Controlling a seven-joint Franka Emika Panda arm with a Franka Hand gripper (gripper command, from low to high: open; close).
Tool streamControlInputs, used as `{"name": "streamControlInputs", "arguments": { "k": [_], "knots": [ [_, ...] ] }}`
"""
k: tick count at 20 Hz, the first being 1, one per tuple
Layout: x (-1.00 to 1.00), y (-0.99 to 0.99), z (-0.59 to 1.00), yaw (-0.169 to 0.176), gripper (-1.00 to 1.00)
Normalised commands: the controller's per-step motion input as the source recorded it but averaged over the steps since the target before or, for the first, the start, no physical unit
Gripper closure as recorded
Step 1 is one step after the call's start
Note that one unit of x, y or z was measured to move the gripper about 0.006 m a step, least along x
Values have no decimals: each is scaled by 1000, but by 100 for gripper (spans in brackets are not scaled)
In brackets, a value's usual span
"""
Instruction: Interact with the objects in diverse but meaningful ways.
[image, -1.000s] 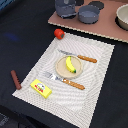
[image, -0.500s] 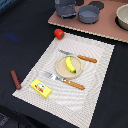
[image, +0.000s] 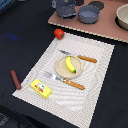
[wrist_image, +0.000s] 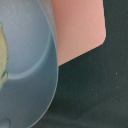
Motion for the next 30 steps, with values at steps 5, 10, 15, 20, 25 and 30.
{"name": "streamControlInputs", "arguments": {
  "k": [5,10,15,20,25,30],
  "knots": [
    [-430,0,-333,0,-100],
    [-375,0,-337,0,-100],
    [-272,2,-292,0,-100],
    [-60,78,-146,-17,-100],
    [0,105,-107,-39,-100],
    [0,93,-119,-41,-100]
  ]
}}
